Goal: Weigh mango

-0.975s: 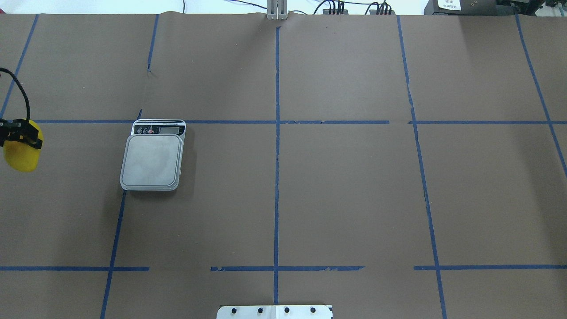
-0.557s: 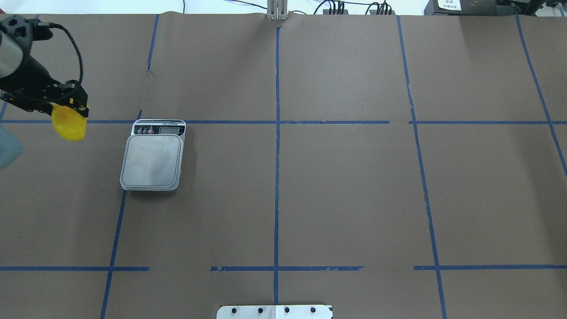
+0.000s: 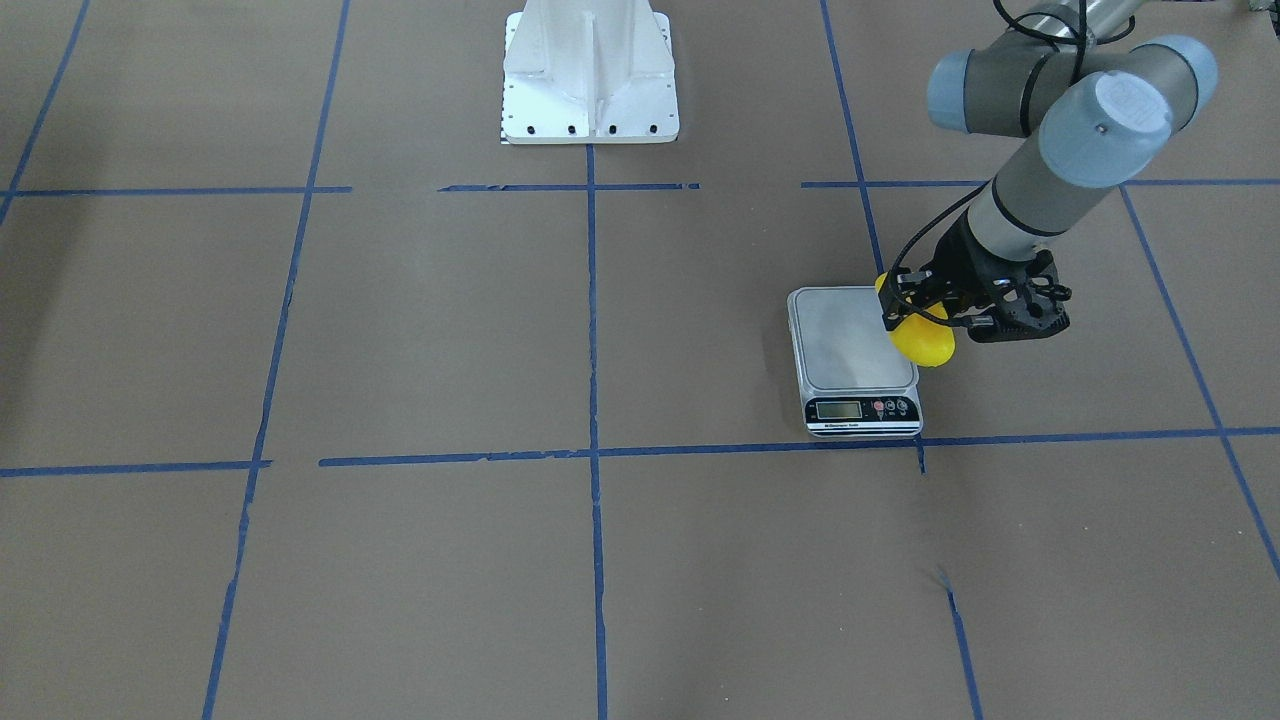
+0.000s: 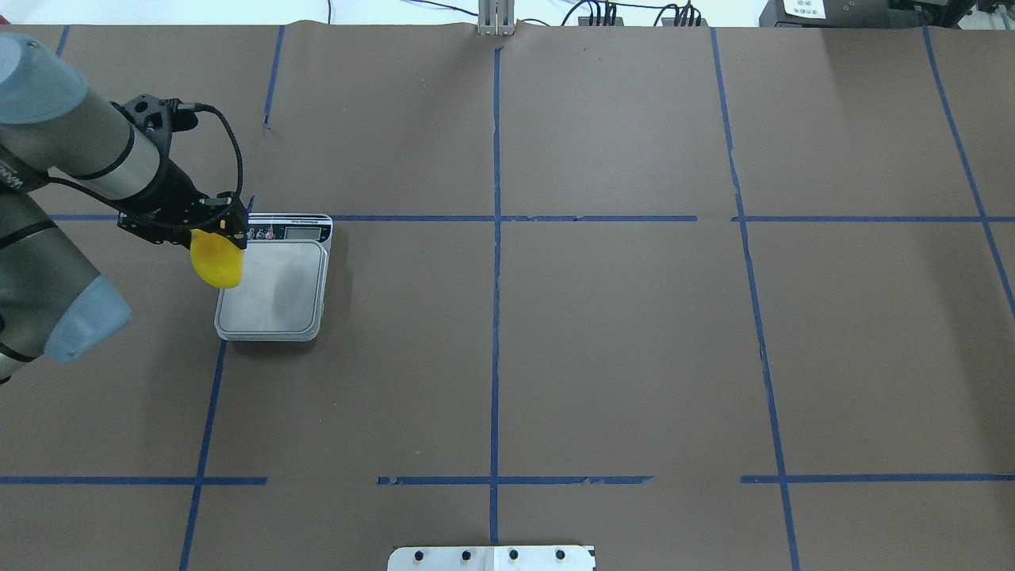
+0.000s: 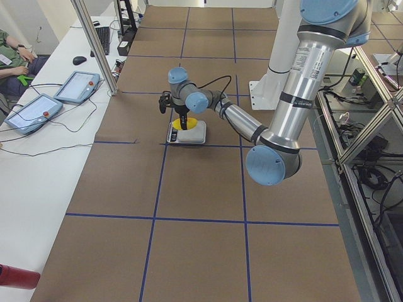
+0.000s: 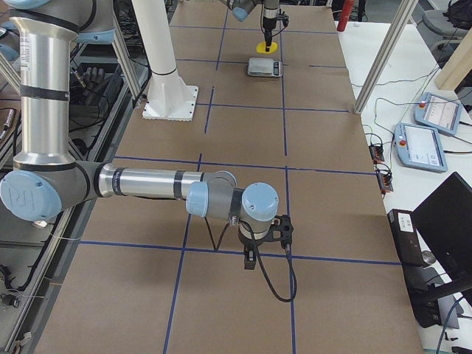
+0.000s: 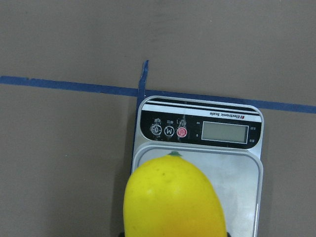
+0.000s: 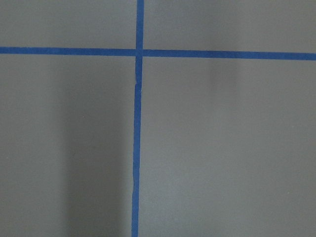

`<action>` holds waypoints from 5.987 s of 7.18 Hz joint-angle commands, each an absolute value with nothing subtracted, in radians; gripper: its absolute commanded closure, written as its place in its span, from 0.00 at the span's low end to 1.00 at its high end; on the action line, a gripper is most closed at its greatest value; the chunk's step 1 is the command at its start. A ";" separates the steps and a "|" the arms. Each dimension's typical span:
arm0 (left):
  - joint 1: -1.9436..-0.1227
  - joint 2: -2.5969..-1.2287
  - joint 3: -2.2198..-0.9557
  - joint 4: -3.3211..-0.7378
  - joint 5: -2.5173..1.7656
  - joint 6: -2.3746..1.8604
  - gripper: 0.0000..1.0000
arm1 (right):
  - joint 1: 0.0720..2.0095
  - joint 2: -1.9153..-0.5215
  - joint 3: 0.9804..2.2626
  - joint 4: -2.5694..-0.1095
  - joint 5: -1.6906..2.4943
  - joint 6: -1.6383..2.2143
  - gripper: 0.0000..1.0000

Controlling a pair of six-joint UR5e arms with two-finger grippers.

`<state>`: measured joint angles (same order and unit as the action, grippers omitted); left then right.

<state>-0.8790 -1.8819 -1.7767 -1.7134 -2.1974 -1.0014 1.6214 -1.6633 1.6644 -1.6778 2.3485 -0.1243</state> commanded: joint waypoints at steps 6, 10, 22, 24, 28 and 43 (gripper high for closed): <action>-0.819 -1.916 -1.678 -1.773 -2.189 -1.005 0.79 | 1.621 -1.663 1.664 -1.678 2.349 -0.124 0.00; -0.843 -1.911 -1.716 -1.789 -2.184 -0.997 0.00 | 1.621 -1.663 1.664 -1.677 2.349 -0.124 0.00; -1.539 -1.545 -1.624 -1.554 -2.379 0.150 0.00 | 1.621 -1.663 1.664 -1.678 2.349 -0.124 0.00; -1.562 -1.532 -1.628 -1.551 -2.396 0.137 0.00 | 1.621 -1.664 1.664 -1.677 2.349 -0.124 0.00; -1.640 -1.485 -1.634 -1.552 -2.395 0.133 0.00 | 1.621 -1.663 1.664 -1.678 2.349 -0.124 0.00; -1.638 -1.499 -1.646 -1.569 -2.390 0.041 0.00 | 1.621 -1.664 1.664 -1.678 2.349 -0.124 0.00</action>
<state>-1.6385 -1.4994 -1.6470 -1.5692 -2.3899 0.0414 1.6214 -1.6637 1.6644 -1.6782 2.3485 -0.1243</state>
